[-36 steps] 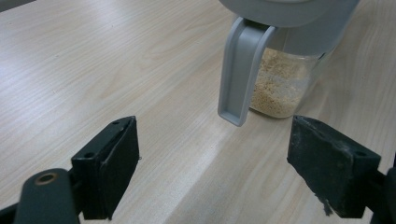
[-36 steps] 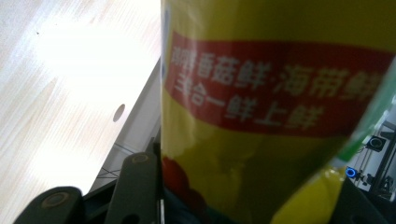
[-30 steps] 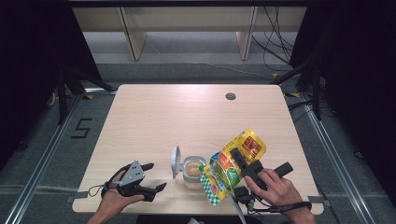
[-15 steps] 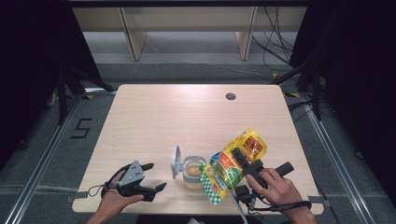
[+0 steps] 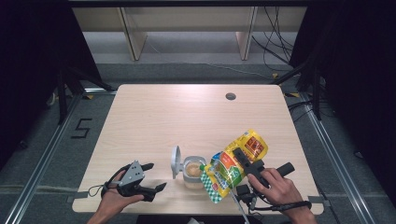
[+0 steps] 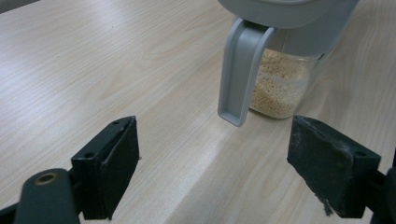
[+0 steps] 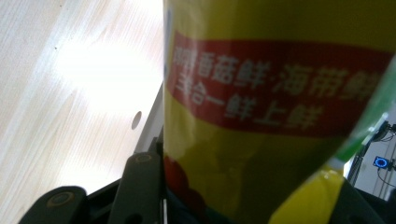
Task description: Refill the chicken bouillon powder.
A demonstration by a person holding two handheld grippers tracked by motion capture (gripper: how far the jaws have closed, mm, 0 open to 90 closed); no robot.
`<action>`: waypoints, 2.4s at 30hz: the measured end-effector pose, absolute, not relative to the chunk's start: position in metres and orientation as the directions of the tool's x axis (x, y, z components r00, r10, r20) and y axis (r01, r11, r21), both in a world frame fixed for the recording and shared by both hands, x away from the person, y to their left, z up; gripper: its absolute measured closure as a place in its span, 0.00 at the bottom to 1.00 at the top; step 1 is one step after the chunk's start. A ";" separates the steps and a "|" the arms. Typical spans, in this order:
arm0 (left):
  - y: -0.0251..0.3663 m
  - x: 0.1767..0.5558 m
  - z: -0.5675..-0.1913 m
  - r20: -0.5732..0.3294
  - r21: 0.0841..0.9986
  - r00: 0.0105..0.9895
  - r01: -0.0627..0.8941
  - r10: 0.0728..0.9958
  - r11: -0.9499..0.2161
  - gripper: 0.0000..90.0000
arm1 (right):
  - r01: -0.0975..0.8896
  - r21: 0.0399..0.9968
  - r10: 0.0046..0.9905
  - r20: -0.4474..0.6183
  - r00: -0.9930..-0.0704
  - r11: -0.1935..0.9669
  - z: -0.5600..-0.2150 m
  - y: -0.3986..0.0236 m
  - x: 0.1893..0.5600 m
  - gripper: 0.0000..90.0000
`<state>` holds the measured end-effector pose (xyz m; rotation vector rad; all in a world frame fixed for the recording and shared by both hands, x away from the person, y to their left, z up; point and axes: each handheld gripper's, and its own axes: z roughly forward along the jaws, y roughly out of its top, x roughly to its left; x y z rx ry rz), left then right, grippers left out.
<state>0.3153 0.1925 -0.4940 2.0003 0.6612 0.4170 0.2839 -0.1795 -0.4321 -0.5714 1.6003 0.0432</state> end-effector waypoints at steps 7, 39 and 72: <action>0.193 0.316 -0.494 0.025 0.873 0.798 0.276 0.603 -0.402 0.18 | -0.397 -0.295 -0.320 -0.947 0.004 0.869 -0.430 -0.178 0.283 0.68; 0.193 0.314 -0.493 0.001 0.875 0.787 0.298 0.618 -0.381 0.18 | -0.418 0.409 0.200 -0.865 -0.459 0.811 -0.450 -0.213 0.311 0.71; 0.191 0.315 -0.494 0.009 0.871 0.792 0.293 0.610 -0.394 0.18 | -0.027 0.939 0.654 -0.260 -0.710 0.343 -0.489 -0.249 0.384 0.77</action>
